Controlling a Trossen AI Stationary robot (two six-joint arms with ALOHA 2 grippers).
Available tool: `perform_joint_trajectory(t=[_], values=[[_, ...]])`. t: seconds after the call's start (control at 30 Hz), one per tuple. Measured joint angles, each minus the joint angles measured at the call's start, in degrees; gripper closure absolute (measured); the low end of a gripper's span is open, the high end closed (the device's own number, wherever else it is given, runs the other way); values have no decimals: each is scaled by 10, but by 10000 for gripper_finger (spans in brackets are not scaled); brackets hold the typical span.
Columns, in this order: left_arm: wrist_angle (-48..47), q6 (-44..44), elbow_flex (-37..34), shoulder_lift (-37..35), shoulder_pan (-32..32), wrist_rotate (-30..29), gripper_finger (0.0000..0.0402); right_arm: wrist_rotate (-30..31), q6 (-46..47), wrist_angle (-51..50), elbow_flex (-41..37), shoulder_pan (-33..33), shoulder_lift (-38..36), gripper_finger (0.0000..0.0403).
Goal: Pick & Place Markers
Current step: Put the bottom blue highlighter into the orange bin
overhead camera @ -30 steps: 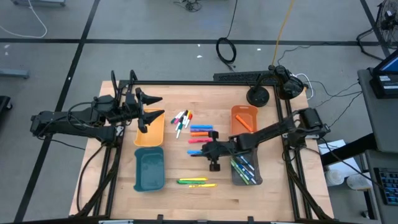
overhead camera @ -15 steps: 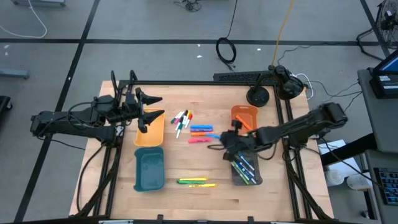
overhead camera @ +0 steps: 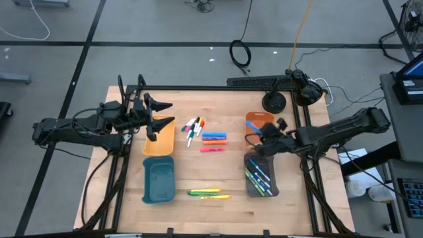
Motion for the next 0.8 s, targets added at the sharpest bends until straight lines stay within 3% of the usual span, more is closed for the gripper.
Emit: perform_joint_trajectory(t=[0.17,0.37,0.57,0.8], values=[[0,0,0,0,0,0,119,0,48,-57,-25,-31,-23,342],[0,0,0,0,0,0,119,-6,43,-48,-47,-71,-22,342],[0,0,0,0,0,0,119,-63,28,-37,-60,-100,-22,331],[0,0,0,0,0,0,119,-63,12,-14,-60,-102,-22,328]])
